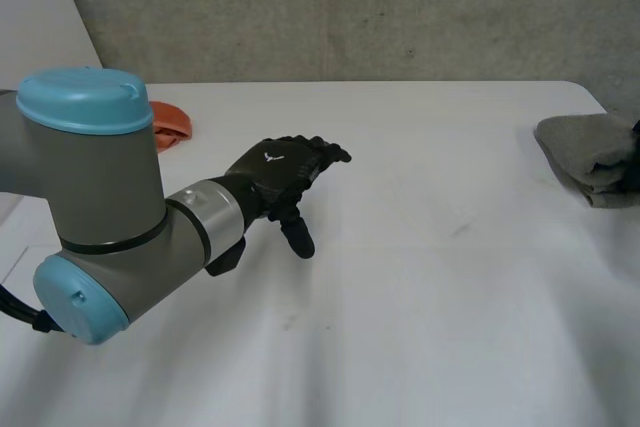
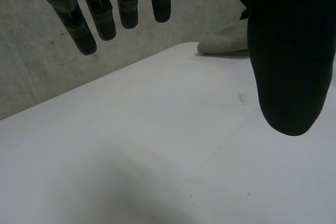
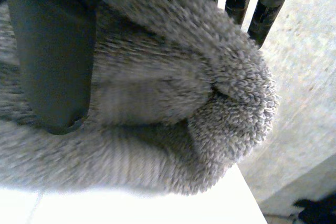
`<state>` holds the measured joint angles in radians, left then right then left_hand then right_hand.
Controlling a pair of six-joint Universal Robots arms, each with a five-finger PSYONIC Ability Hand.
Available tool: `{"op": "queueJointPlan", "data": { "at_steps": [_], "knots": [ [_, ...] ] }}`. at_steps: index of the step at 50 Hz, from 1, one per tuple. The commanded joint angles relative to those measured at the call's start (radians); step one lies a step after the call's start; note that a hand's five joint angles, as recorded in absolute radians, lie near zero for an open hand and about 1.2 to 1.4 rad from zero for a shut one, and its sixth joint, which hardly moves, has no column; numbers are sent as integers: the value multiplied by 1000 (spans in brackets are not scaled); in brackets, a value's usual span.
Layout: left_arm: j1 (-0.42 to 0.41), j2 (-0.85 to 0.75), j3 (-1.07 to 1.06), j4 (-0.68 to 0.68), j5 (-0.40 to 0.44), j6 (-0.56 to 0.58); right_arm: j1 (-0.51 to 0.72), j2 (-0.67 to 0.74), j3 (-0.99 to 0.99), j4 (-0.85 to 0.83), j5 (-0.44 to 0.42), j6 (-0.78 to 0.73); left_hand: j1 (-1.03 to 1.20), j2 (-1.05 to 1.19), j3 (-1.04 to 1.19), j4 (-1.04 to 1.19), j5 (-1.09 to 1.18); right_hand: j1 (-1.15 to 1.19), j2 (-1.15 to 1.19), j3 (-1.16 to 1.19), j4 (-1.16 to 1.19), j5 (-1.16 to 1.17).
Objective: Fold the laundry.
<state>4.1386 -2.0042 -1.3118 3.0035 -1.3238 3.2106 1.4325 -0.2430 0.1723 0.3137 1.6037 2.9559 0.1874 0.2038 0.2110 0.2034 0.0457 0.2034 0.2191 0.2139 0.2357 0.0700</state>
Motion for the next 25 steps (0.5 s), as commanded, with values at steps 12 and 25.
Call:
{"op": "queueJointPlan", "data": {
  "at_steps": [12, 25],
  "knots": [
    [15, 125, -4, 18, 0, -2, -175, -403, 349, 64, 7, -521, 0, -17, -24, -16, -33, -29, -45, -39, -61, -70],
    [126, 206, -24, 140, -23, 3, -48, -696, 461, -94, -7, -511, 8, -8, -15, -8, -24, -29, -45, -39, -61, -70]
  ]
}}
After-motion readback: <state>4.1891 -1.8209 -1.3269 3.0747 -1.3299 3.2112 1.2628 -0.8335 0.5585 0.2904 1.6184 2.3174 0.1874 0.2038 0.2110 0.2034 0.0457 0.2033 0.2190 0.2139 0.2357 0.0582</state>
